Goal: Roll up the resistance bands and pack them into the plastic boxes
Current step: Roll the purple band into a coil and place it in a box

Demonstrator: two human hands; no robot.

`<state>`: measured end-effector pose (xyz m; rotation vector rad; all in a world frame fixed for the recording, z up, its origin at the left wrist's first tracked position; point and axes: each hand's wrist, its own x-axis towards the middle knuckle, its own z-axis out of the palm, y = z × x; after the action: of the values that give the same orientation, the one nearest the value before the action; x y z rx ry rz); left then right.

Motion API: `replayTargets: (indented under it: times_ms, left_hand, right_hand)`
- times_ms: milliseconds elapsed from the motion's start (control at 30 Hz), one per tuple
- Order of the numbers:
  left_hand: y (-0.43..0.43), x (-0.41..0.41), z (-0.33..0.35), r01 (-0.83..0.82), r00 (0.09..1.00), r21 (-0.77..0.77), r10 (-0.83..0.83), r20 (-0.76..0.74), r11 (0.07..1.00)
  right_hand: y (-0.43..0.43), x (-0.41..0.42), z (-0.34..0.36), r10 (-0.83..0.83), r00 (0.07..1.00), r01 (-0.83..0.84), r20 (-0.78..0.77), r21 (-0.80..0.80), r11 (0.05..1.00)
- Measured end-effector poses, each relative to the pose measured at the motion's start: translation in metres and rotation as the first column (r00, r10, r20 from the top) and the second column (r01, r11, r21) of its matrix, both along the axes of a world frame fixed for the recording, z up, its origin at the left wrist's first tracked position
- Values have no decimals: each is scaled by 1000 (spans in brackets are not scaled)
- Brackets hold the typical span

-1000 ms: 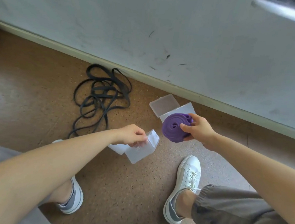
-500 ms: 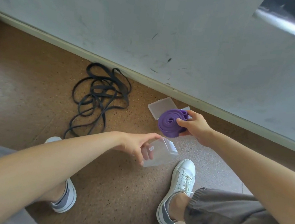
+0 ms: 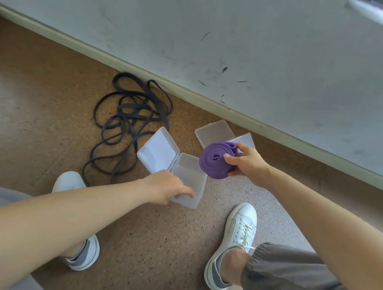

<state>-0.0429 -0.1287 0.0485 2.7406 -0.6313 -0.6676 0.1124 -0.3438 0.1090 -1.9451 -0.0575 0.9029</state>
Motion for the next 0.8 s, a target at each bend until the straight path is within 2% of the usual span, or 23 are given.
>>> replayTargets:
  times_ms: [133, 267, 467, 600, 800]
  left_hand:
    - [6, -10, -27, 131, 987, 119, -141, 79, 984]
    - [10, -14, -52, 235, 956, 163, -259, 140, 958]
    - [15, -12, -79, 309, 923, 206, -345, 171, 929]
    - [25, -11, -95, 307, 919, 235, -352, 180, 922]
    - [35, -7, -109, 221, 937, 218, -269, 224, 951]
  right_hand:
    - [6, 0, -22, 119, 992, -121, -46, -44, 992]
    - [13, -6, -47, 245, 969, -247, -28, -86, 965]
    - [30, -14, -85, 381, 925, -378, -4, -139, 916]
    - [39, -19, -108, 474, 881, -465, -8, -208, 860]
    - [52, -26, -132, 615, 788, -597, -39, -296, 746]
